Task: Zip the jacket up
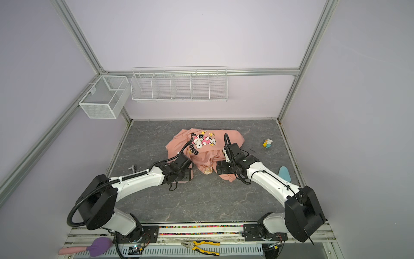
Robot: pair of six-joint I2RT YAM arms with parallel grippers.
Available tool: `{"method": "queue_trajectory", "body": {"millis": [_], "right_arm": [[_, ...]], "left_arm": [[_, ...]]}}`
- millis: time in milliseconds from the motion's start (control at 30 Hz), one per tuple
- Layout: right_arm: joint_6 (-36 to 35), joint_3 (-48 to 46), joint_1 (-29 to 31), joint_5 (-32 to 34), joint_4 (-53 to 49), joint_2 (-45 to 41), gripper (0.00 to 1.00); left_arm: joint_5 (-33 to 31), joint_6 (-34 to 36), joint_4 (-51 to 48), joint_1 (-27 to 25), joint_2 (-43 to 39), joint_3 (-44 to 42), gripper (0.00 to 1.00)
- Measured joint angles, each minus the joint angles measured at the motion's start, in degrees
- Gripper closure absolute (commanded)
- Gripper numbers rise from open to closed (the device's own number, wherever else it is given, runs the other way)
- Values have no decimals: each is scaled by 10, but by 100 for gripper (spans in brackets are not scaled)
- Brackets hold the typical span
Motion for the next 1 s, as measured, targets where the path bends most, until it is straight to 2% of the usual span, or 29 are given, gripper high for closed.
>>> {"method": "queue_trajectory", "body": {"millis": [133,200,433,533,667,733,833,933,1000], "right_arm": [[2,-5,0,7,0,0,13],[3,-6,1,8,0,0,13],[9,-6,3,8,1,0,20],[11,-6,4,6,1,0,25],[15,-4,4,6,1,5,41],[18,-3,4,6,1,10,43],[23,3,4,7,0,17,41],[26,19,4,9,-3,24,25],[29,32,4,12,-6,29,19]], "left_arm": [[3,5,-5,0,20,21,89],[5,9,-5,0,20,30,100],[8,29,-19,0,5,55,100],[8,38,-31,0,-21,70,100],[9,55,-44,0,-72,101,100],[8,65,-48,0,-94,120,100],[7,82,-54,0,-124,146,100],[7,97,-62,0,-148,167,100],[4,107,-67,0,-164,180,100]]}}
